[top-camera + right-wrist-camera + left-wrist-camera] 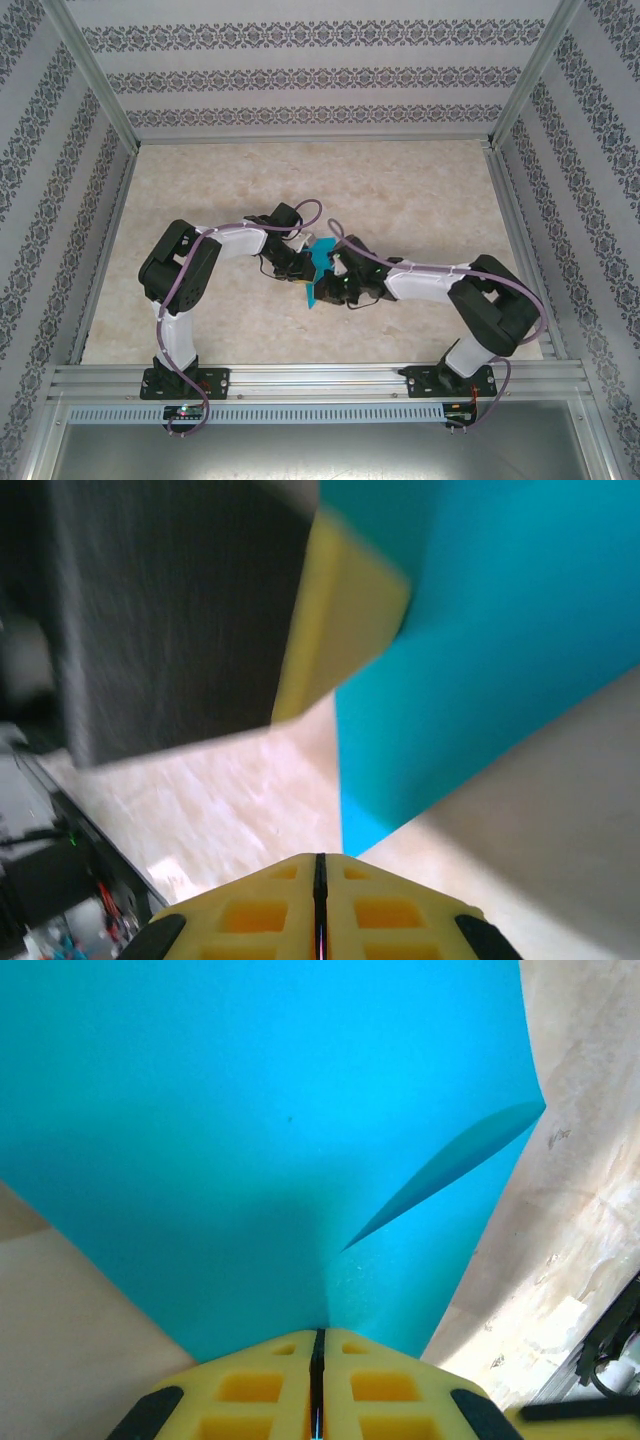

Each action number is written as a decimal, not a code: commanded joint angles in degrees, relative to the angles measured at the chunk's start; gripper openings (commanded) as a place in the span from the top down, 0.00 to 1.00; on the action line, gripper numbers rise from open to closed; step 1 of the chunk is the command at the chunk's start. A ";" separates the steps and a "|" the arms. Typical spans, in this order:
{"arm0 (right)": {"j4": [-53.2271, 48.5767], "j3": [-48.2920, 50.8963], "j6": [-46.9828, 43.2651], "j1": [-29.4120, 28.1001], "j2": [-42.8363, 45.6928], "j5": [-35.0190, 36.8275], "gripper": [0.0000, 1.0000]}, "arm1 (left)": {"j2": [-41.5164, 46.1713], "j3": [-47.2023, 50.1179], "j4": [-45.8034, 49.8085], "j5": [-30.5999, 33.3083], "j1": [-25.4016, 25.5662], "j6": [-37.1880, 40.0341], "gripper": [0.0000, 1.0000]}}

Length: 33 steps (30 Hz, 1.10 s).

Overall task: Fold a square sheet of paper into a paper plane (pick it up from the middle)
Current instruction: Third fold the triangle at the center of the table.

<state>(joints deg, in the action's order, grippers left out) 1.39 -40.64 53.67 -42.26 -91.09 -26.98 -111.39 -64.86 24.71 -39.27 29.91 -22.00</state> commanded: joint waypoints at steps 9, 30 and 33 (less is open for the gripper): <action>8.44 -2.74 -0.78 7.03 -8.32 -1.45 0.90 | -3.64 1.83 3.40 8.85 0.14 1.78 0.89; -8.42 -8.57 -9.24 12.58 -10.59 10.93 0.89 | -2.47 2.78 4.12 10.07 0.08 2.55 0.89; -8.20 -8.05 -9.66 13.64 -9.59 11.53 0.89 | -1.66 2.92 4.12 10.09 0.06 2.49 0.89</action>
<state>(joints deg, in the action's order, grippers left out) -3.18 -48.75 46.24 -30.85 -100.95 -22.98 -111.26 -64.99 24.58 -38.76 29.95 -21.17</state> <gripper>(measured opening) 0.111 0.110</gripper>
